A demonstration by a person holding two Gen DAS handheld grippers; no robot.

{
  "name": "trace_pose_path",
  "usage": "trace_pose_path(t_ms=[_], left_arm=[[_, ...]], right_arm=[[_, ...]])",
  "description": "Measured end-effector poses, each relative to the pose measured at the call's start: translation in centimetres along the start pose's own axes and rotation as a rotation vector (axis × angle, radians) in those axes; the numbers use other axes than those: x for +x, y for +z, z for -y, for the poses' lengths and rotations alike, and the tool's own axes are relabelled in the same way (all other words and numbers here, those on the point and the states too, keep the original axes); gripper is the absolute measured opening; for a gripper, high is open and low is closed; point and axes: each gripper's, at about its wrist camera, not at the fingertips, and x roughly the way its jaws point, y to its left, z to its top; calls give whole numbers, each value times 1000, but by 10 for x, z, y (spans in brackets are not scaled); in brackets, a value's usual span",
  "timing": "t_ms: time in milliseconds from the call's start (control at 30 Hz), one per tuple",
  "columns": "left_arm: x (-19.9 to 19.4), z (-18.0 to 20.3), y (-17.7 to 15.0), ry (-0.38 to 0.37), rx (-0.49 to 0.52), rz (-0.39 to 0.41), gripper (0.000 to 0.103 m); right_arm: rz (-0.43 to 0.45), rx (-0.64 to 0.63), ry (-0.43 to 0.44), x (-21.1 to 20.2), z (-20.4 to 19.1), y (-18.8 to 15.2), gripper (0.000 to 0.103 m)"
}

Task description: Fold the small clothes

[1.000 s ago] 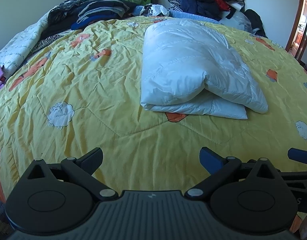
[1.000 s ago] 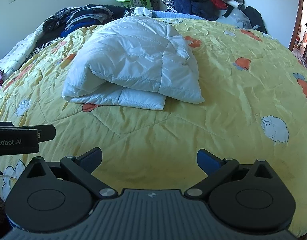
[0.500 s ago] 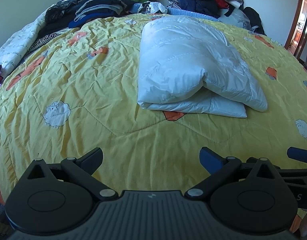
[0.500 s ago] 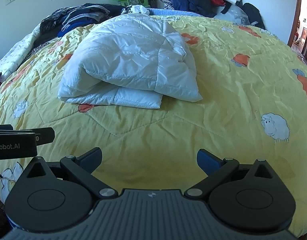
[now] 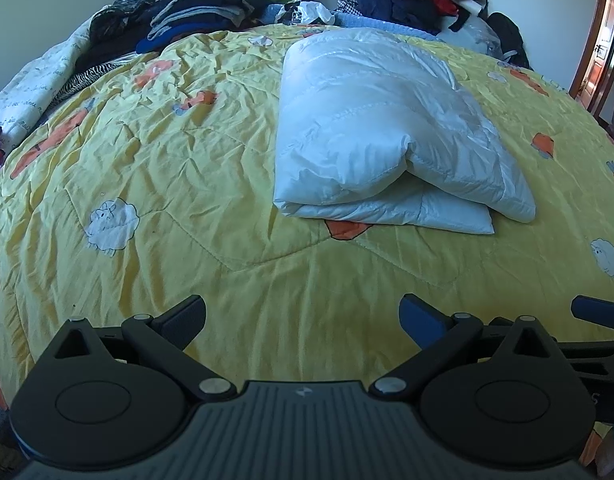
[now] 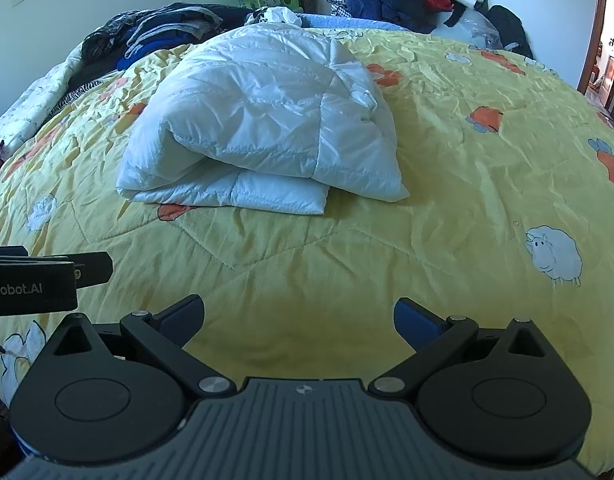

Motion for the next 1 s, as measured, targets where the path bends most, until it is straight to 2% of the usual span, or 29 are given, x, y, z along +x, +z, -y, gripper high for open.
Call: trace_pose_path(t_ms=[467,667,800,900,1000], left_arm=[[-1,0,2,-9,-3,4,103],[4,-8,2,-57,-66,-35,103],[-9,-10,-3,-27,-62,58,103],[-12,-11,-1,-52,-84,62,103],[-8,-15,2,-46,-94,47,103]], right_arm=[[4,-8,-4,-1,0,1,102],[5,-22,-4,-3,-1,2,102],[3,-19,-6,-2,0,2,102],[-3,-8,-6,0,2,2,102],[-4,-13,-7,1,2,2,102]])
